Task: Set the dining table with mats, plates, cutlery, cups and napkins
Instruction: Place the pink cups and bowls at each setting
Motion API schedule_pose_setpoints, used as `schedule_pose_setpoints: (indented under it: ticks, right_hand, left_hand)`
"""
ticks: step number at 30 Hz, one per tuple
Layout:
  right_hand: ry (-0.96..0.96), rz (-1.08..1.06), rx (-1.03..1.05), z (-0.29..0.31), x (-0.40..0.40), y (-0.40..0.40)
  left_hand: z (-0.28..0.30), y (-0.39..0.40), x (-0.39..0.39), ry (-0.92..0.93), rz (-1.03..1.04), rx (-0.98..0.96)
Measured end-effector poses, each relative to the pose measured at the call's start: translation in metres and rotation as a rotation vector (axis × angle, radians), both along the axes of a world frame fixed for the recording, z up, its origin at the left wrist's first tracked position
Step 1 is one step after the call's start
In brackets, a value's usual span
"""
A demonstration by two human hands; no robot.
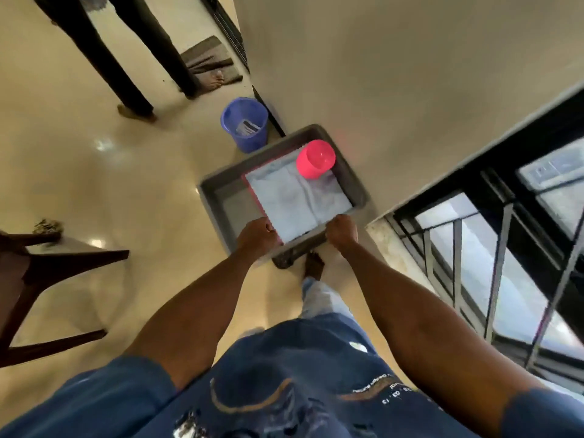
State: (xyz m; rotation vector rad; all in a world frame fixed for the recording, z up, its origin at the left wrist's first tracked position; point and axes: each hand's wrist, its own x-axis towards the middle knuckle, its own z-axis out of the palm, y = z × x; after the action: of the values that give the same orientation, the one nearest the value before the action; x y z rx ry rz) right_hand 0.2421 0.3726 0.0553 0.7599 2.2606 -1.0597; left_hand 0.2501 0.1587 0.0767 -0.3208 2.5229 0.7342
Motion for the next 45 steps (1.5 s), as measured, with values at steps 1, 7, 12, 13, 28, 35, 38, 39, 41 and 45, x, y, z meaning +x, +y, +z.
schedule_pose_setpoints:
  ticks: [1, 7, 12, 13, 28, 35, 38, 39, 41, 45]
  right_hand:
    - [-0.041, 0.009, -0.024, -0.003, -0.022, 0.006]
    - [-0.221, -0.303, -0.313, -0.029, -0.121, 0.030]
    - [-0.194, -0.607, -0.472, -0.073, -0.172, 0.028]
    - [-0.208, -0.644, -0.507, -0.082, -0.178, 0.027]
    - [-0.221, -0.846, -0.607, -0.146, -0.234, -0.012]
    - [-0.027, -0.314, -0.371, -0.080, -0.209, -0.034]
    - [0.037, 0.027, -0.282, -0.039, -0.191, -0.057]
    - [0.050, 0.118, -0.265, -0.026, -0.183, -0.068]
    - [0.060, 0.285, -0.249, -0.003, -0.163, -0.095]
    - [0.087, 0.541, -0.261, 0.030, -0.121, -0.159]
  left_hand:
    - [-0.001, 0.006, -0.020, -0.014, 0.006, 0.005]
    - [-0.021, 0.028, -0.114, -0.124, 0.081, 0.065]
    - [-0.059, 0.043, -0.173, -0.178, 0.141, 0.126]
    - [-0.067, 0.046, -0.183, -0.175, 0.156, 0.141]
    - [-0.133, 0.025, -0.203, -0.220, 0.500, 0.330]
    - [-0.083, 0.007, -0.175, -0.175, 0.810, 0.586]
    - [-0.055, -0.014, -0.154, -0.178, 1.004, 0.742]
    - [-0.045, -0.024, -0.143, -0.197, 1.034, 0.784]
    - [-0.023, -0.044, -0.114, -0.230, 1.073, 0.872]
    - [0.009, -0.088, -0.048, -0.172, 1.240, 1.073]
